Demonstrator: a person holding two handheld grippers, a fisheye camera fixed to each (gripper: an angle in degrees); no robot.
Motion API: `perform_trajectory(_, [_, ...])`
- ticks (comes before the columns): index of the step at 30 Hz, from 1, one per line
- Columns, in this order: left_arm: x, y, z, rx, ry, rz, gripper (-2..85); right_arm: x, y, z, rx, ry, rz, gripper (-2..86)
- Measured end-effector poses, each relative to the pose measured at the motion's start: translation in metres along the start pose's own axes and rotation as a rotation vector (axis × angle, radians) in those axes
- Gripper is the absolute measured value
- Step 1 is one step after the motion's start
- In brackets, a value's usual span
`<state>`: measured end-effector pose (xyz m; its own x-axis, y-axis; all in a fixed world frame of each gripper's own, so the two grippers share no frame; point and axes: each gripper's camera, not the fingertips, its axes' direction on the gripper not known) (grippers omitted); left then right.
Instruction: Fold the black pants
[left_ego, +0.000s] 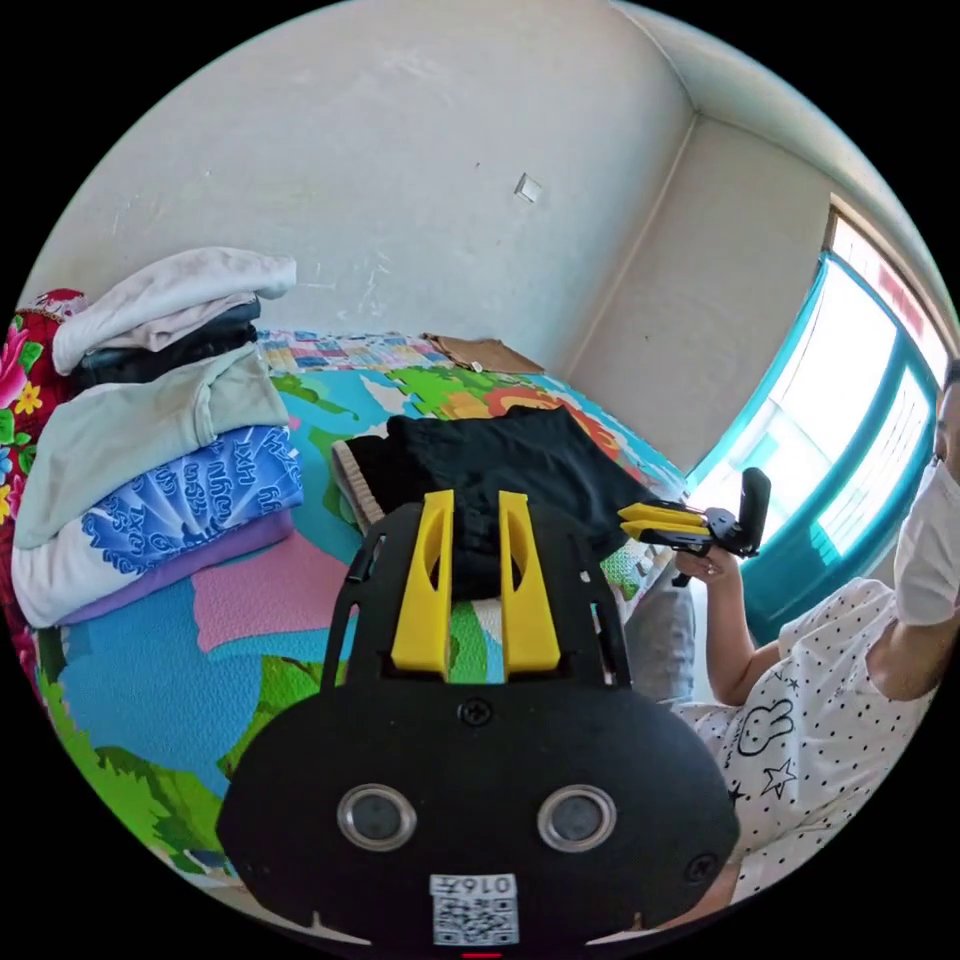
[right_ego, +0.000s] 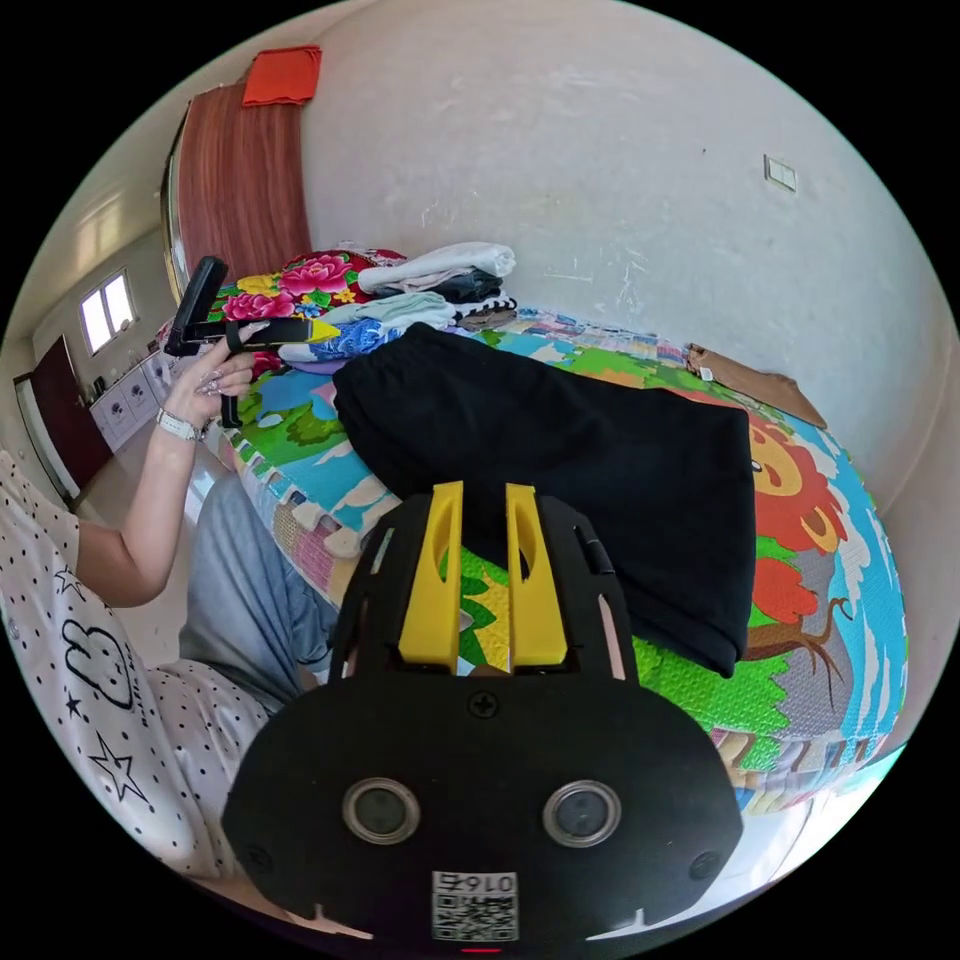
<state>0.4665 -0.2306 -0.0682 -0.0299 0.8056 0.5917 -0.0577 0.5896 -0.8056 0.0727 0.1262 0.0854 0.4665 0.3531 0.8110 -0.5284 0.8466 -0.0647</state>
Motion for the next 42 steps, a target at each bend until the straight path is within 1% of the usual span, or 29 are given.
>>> perform_trajectory(3, [-0.006, -0.011, 0.018, -0.087, -0.069, 0.023, 7.5, 0.002, 0.004, -0.002, -0.006, -0.010, -0.001, 16.5])
perform_trajectory(6, [-0.006, -0.021, 0.035, -0.146, -0.045, 0.063, 7.2, 0.003, 0.009, -0.005, -0.016, -0.007, -0.009, 16.5])
perform_trajectory(9, [-0.005, -0.028, 0.038, -0.139, -0.110, 0.072, 5.8, 0.007, 0.011, -0.007, -0.031, 0.009, 0.002, 16.5])
perform_trajectory(12, [-0.004, -0.034, 0.036, -0.116, -0.087, 0.107, 5.7, 0.009, 0.012, -0.011, -0.038, 0.021, 0.000, 16.5])
perform_trajectory(14, [-0.005, -0.038, 0.041, -0.163, -0.063, 0.139, 5.6, 0.011, 0.013, -0.013, -0.040, 0.028, 0.000, 16.5])
perform_trajectory(16, [-0.008, -0.042, 0.048, -0.237, -0.093, 0.165, 4.9, 0.013, 0.013, -0.015, -0.043, 0.027, 0.003, 16.5])
perform_trajectory(17, [-0.009, -0.044, 0.048, -0.246, -0.120, 0.188, 3.7, 0.014, 0.013, -0.016, -0.043, 0.028, 0.008, 16.5])
perform_trajectory(20, [-0.019, -0.051, 0.047, -0.252, -0.107, 0.218, 0.8, 0.014, 0.012, -0.017, -0.047, 0.030, 0.009, 16.5])
perform_trajectory(22, [-0.027, -0.057, 0.043, -0.258, -0.052, 0.263, -0.1, 0.014, 0.010, -0.017, -0.047, 0.035, 0.011, 16.5])
perform_trajectory(24, [-0.039, -0.064, 0.027, -0.212, 0.011, 0.358, -0.5, 0.014, 0.007, -0.018, -0.048, 0.038, 0.009, 16.4])
perform_trajectory(25, [-0.042, -0.066, 0.023, -0.199, 0.024, 0.385, -0.6, 0.014, 0.005, -0.019, -0.041, 0.040, 0.010, 16.4])
perform_trajectory(27, [-0.049, -0.066, 0.013, -0.163, 0.015, 0.546, -0.7, 0.014, 0.001, -0.021, -0.021, 0.036, 0.011, 16.4])
perform_trajectory(28, [-0.051, -0.065, 0.013, -0.171, 0.008, 0.566, -0.7, 0.014, -0.001, -0.022, -0.008, 0.022, 0.015, 16.4])
perform_trajectory(30, [-0.066, -0.067, 0.021, -0.249, 0.045, 0.546, -0.7, 0.013, -0.006, -0.018, -0.001, -0.005, 0.012, 16.3])
perform_trajectory(31, [-0.069, -0.067, 0.022, -0.257, 0.055, 0.541, -0.7, 0.012, -0.009, -0.012, -0.027, -0.013, 0.010, 16.3])
perform_trajectory(33, [-0.085, -0.066, 0.021, -0.224, 0.098, 0.485, -0.7, 0.010, -0.014, 0.001, -0.103, 0.012, 0.011, 16.2])
perform_trajectory(34, [-0.091, -0.066, 0.020, -0.216, 0.119, 0.456, -0.7, 0.008, -0.016, 0.003, -0.107, 0.027, 0.010, 16.2])
perform_trajectory(36, [-0.111, -0.066, 0.021, -0.194, 0.228, 0.354, -0.7, 0.007, -0.022, 0.000, -0.100, 0.014, 0.006, 16.2])
perform_trajectory(38, [-0.124, -0.063, 0.023, -0.181, 0.291, 0.293, -0.7, 0.006, -0.029, -0.011, -0.058, -0.027, -0.013, 16.1])
perform_trajectory(40, [-0.133, -0.060, 0.028, -0.190, 0.304, 0.261, -0.7, 0.004, -0.034, -0.015, -0.061, -0.089, -0.046, 16.0])
perform_trajectory(42, [-0.139, -0.056, 0.030, -0.193, 0.315, 0.247, -0.7, 0.002, -0.039, -0.009, -0.132, -0.103, -0.072, 15.9])
